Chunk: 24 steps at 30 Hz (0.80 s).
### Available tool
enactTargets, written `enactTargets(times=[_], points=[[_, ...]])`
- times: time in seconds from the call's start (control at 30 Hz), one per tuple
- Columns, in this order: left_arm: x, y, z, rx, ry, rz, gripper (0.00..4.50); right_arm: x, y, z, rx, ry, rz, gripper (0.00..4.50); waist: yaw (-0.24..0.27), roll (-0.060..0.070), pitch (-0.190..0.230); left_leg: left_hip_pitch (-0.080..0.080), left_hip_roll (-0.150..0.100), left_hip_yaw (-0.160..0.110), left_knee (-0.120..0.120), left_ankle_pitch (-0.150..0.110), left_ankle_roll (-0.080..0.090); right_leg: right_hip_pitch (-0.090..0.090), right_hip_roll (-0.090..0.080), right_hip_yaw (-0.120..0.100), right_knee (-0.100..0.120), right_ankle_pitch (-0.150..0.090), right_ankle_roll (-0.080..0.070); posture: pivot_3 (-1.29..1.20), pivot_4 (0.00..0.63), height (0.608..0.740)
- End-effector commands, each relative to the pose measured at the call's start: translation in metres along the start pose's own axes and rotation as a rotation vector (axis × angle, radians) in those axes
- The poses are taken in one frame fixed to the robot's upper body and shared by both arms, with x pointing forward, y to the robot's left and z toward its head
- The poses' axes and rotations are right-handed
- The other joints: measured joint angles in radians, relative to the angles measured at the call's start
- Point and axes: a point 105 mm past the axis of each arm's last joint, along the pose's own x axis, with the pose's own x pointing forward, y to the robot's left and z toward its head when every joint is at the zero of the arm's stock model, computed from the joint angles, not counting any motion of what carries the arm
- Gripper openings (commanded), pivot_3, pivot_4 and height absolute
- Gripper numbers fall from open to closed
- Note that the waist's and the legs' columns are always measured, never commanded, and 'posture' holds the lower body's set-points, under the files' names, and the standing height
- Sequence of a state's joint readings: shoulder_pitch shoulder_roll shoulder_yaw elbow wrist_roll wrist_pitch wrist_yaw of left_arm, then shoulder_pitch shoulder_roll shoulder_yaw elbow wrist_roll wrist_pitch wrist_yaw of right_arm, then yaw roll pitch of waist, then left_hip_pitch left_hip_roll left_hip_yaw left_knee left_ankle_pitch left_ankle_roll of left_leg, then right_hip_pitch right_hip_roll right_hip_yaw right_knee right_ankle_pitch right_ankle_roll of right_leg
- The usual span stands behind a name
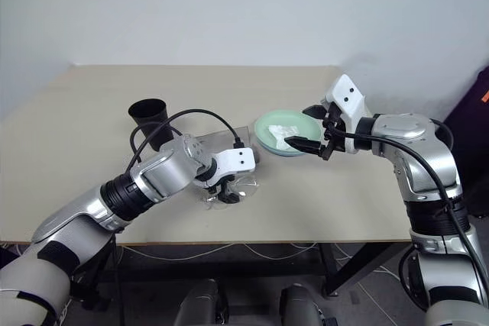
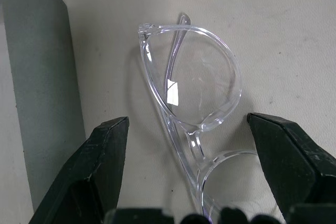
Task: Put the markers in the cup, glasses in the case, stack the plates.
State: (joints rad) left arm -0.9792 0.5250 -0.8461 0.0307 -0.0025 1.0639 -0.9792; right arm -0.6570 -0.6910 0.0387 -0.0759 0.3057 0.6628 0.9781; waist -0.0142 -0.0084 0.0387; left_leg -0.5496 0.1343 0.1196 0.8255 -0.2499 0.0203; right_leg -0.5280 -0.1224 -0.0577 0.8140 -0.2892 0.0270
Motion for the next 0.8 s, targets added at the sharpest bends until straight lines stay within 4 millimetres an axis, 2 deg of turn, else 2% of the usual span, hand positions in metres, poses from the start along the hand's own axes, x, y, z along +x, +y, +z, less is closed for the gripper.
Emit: enactTargets(times=[0.03, 0.07, 0.13, 0.17, 0.3, 0.4, 0.43, 0.63, 0.8], points=[[-0.003, 0.008, 0.002, 0.004, 0.011, 0.042, 3.43, -0.004, 0.0, 0.013, -0.039, -0.034, -0.015, 4.5, 0.002, 0.0, 0.0, 0.0, 0.0, 0.0, 0.0, 0.0, 0.0, 0.0, 0.0, 0.0, 0.0, 0.0, 0.0, 0.0, 0.0, 0.649], [-0.003, 0.008, 0.001, 0.003, 0.014, 0.042, 3.24, -0.004, 0.0, 0.013, -0.039, -0.034, -0.016, 4.5, 0.003, 0.0, 0.0, 0.0, 0.0, 0.0, 0.001, 0.0, 0.001, 0.0, 0.0, 0.0, 0.0, 0.0, 0.0, 0.0, 0.0, 0.649], [-0.002, 0.008, 0.0, 0.004, 0.02, 0.04, 2.52, -0.003, -0.001, 0.013, -0.039, -0.035, -0.019, 4.5, 0.003, 0.0, 0.0, 0.0, 0.0, 0.0, 0.001, 0.001, 0.001, 0.0, 0.0, 0.0, -0.001, 0.0, 0.0, 0.0, 0.0, 0.649], [-0.002, 0.007, -0.001, 0.004, 0.023, 0.038, 2.31, -0.003, -0.002, 0.013, -0.039, -0.035, -0.02, 4.5, 0.003, 0.0, 0.0, 0.0, 0.0, 0.0, 0.001, 0.001, 0.001, 0.0, 0.0, 0.0, -0.001, 0.0, 0.0, 0.0, 0.0, 0.649], [-0.003, 0.008, -0.003, 0.006, 0.029, 0.038, 0.85, -0.002, -0.002, 0.014, -0.038, -0.036, -0.021, 4.5, 0.003, 0.0, 0.0, 0.0, 0.0, 0.0, 0.001, 0.001, 0.001, -0.001, 0.0, 0.0, -0.001, 0.0, 0.0, 0.0, 0.0, 0.649], [-0.007, 0.008, -0.002, 0.021, 0.023, 0.033, 0.29, 0.0, -0.002, 0.014, -0.038, -0.039, -0.016, 4.5, 0.011, 0.002, -0.001, 0.0, 0.0, 0.0, 0.001, 0.001, 0.001, -0.001, 0.0, 0.0, -0.001, 0.0, 0.0, 0.0, 0.0, 0.649], [-0.009, 0.009, -0.002, 0.026, 0.019, 0.035, 0.18, 0.0, -0.002, 0.014, -0.04, -0.039, -0.014, 4.5, 0.013, 0.002, -0.001, 0.001, 0.0, 0.0, 0.001, 0.001, 0.001, 0.0, 0.0, 0.0, -0.001, 0.0, 0.0, 0.0, 0.0, 0.649], [-0.023, 0.023, 0.004, 0.056, -0.023, 0.059, 0.18, 0.004, -0.003, 0.015, -0.043, -0.043, -0.006, 4.5, 0.018, 0.003, 0.0, 0.002, 0.0, -0.001, 0.001, 0.001, 0.001, -0.001, -0.001, 0.0, -0.004, 0.0, 0.0, 0.0, 0.0, 0.649], [-0.029, 0.03, -0.001, 0.091, -0.037, 0.052, 0.18, 0.005, -0.003, 0.015, -0.043, -0.046, -0.004, 4.5, 0.017, 0.007, 0.0, 0.002, -0.001, -0.008, 0.001, 0.001, 0.001, -0.003, -0.001, -0.009, -0.014, 0.002, -0.004, 0.0, 0.0, 0.649]])
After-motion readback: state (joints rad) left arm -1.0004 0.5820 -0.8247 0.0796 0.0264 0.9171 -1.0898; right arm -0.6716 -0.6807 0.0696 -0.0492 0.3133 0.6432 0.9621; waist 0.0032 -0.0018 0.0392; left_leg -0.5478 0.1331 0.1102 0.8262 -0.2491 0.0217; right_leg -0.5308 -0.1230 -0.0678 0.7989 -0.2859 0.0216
